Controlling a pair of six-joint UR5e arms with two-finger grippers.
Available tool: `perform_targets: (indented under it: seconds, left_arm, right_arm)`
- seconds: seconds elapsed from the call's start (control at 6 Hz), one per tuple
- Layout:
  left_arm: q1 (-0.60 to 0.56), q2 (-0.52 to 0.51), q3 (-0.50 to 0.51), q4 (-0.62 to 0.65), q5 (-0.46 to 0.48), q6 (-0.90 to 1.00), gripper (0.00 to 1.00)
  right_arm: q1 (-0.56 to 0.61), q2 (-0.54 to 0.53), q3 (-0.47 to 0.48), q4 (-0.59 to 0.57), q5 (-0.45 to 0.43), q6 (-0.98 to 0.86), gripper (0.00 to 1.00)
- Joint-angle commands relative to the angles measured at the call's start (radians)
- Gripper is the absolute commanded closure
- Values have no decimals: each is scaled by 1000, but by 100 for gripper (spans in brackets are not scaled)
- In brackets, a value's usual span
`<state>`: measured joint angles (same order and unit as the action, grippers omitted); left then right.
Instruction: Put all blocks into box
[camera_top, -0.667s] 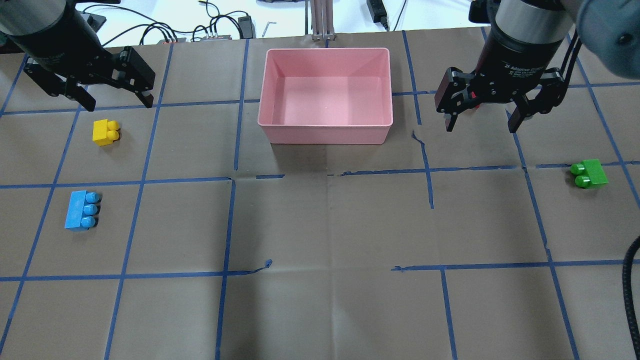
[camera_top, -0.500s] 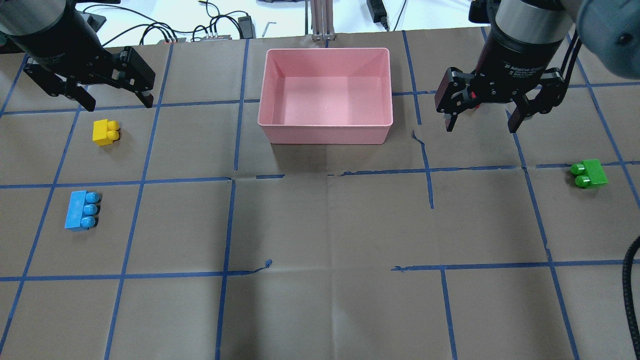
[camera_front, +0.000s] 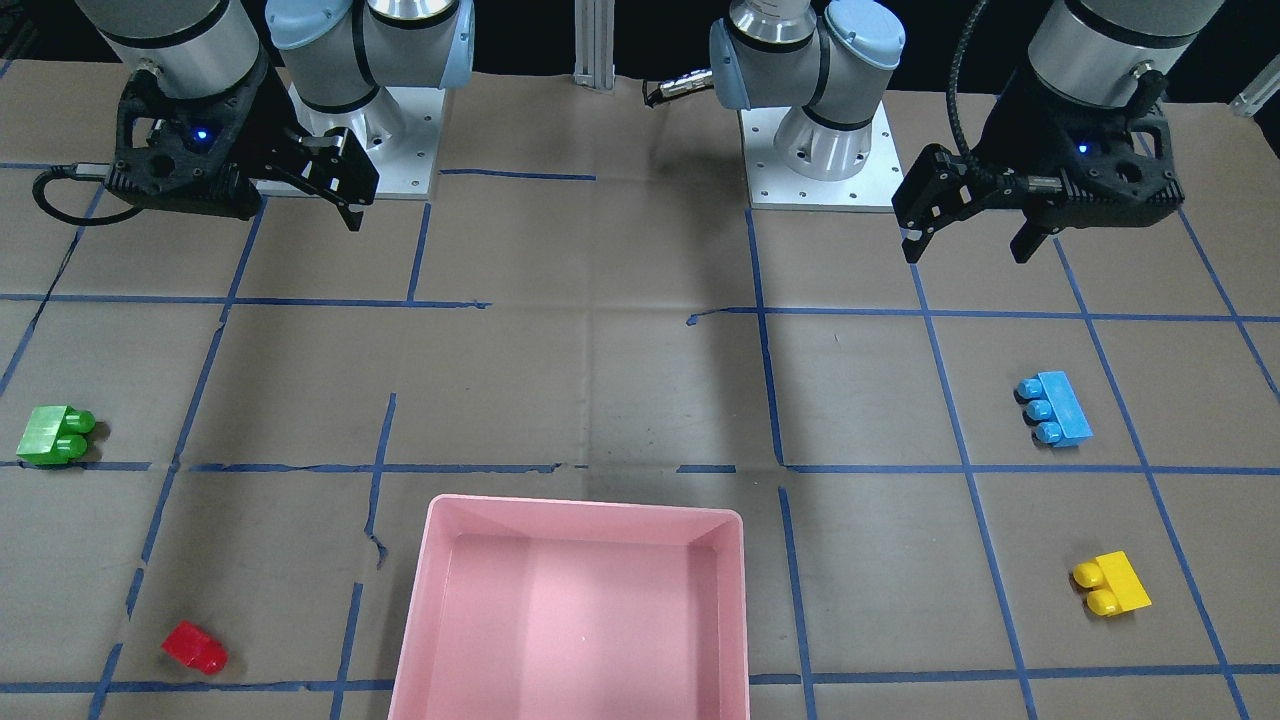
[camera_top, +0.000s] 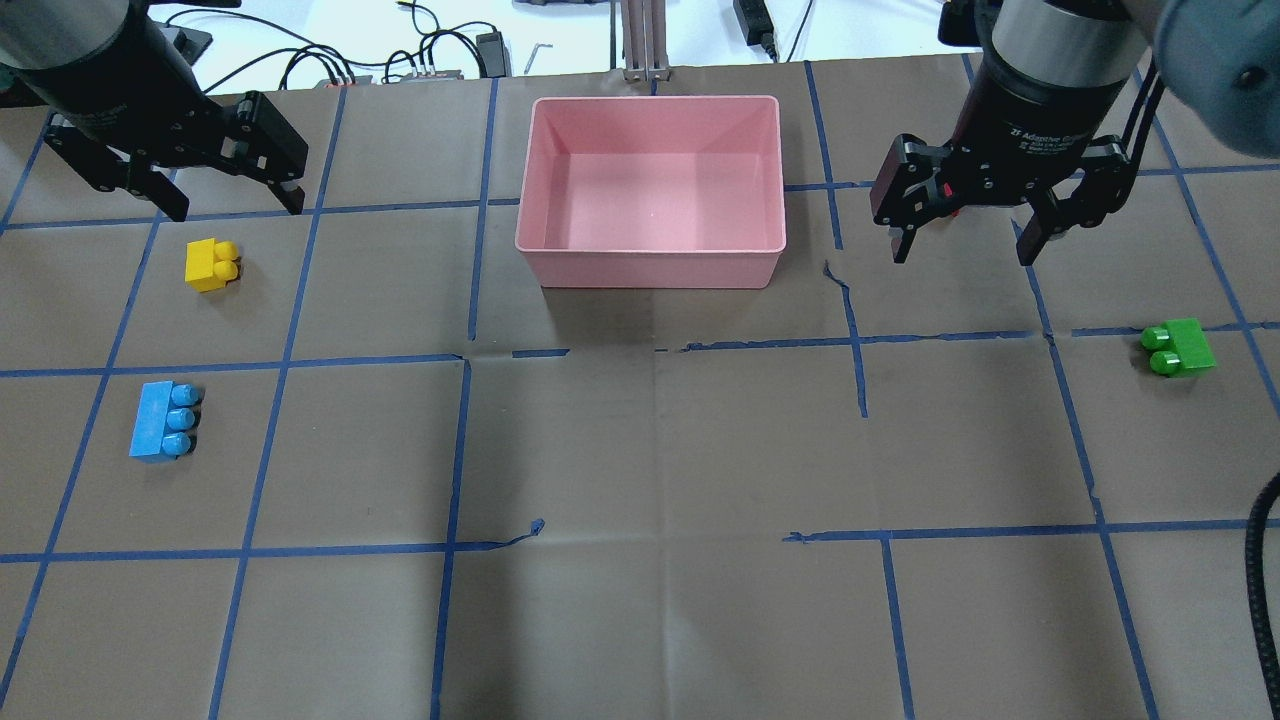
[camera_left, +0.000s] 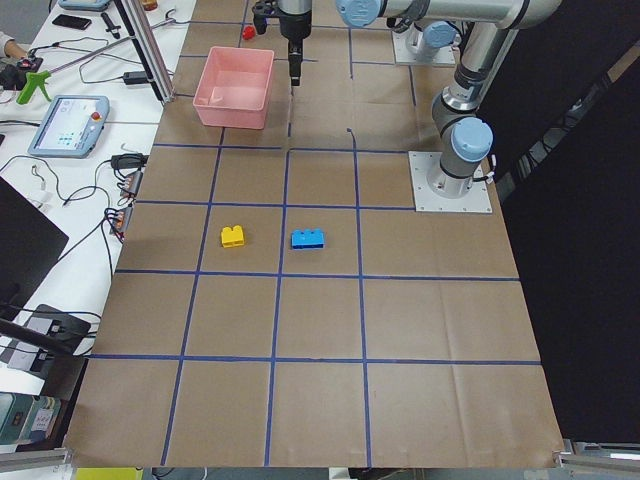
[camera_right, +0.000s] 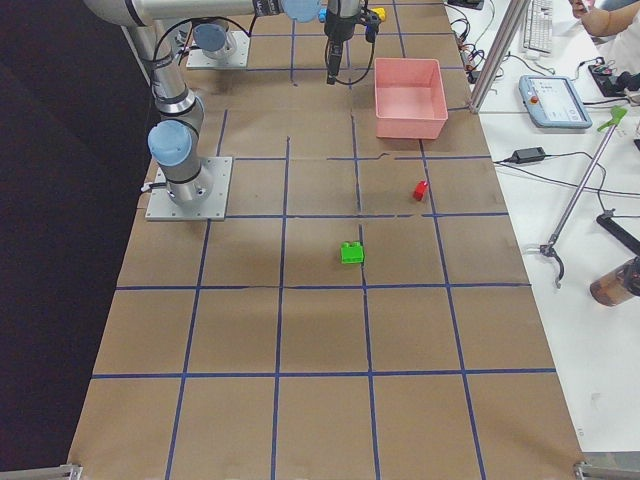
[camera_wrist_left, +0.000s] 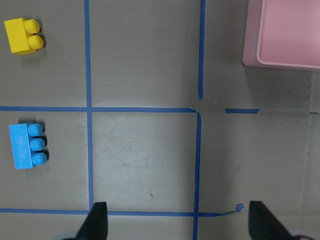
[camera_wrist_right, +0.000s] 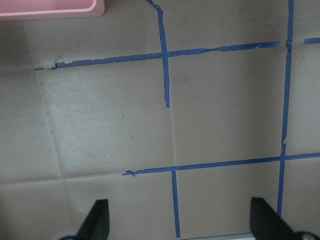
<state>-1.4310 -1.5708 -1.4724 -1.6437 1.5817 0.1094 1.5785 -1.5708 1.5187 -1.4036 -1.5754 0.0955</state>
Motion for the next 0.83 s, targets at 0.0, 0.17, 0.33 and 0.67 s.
perform_targets:
  seconds: [0.0,0.17,0.33,0.67]
  left_arm:
    - [71,-12,-8,-28,3,10,1]
    - [107,-26,-11,-33,6,10,1]
    - [165,-58,-17,-45,149,13,1]
    - [277,-154,-51,-33,213,117,1]
  right_arm:
    - [0,0,0,0,0,0,1]
    - [0,2,0,0,-2,-2,1]
    - [-12,5,2,2,-11,-40,1]
    - [-60,6,2,-6,-17,-149,1]
